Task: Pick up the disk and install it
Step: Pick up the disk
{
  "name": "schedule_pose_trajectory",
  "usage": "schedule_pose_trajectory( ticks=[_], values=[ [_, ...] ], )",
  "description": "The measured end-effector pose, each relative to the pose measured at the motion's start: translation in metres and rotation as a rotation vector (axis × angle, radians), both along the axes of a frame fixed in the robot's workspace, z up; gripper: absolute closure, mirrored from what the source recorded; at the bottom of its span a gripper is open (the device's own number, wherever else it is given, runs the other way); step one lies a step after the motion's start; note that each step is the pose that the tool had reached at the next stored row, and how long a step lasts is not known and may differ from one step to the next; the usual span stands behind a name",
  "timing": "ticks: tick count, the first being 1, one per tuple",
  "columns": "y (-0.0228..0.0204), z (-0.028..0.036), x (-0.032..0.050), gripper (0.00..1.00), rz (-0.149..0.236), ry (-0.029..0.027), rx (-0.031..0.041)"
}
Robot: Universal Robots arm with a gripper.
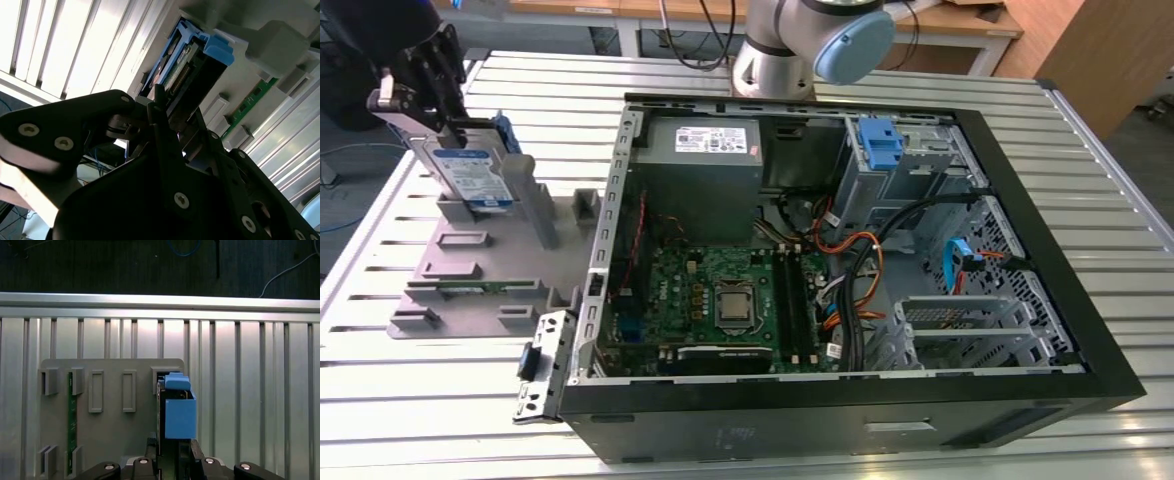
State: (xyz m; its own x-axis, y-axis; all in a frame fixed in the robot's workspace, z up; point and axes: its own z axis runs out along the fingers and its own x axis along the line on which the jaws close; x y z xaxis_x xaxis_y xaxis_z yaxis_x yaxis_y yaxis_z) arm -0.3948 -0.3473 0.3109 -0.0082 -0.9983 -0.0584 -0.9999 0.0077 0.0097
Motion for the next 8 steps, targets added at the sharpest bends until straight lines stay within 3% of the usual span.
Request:
schedule_pose_trajectory(
  ticks=[6, 8],
  values=[
    [0.0000, 0.0007, 0.0000, 0.65, 0.000, 0.0001, -0.0001],
    [0.0000, 0.0037, 0.0000, 0.65, 0.000, 0.0003, -0.0002]
  ],
)
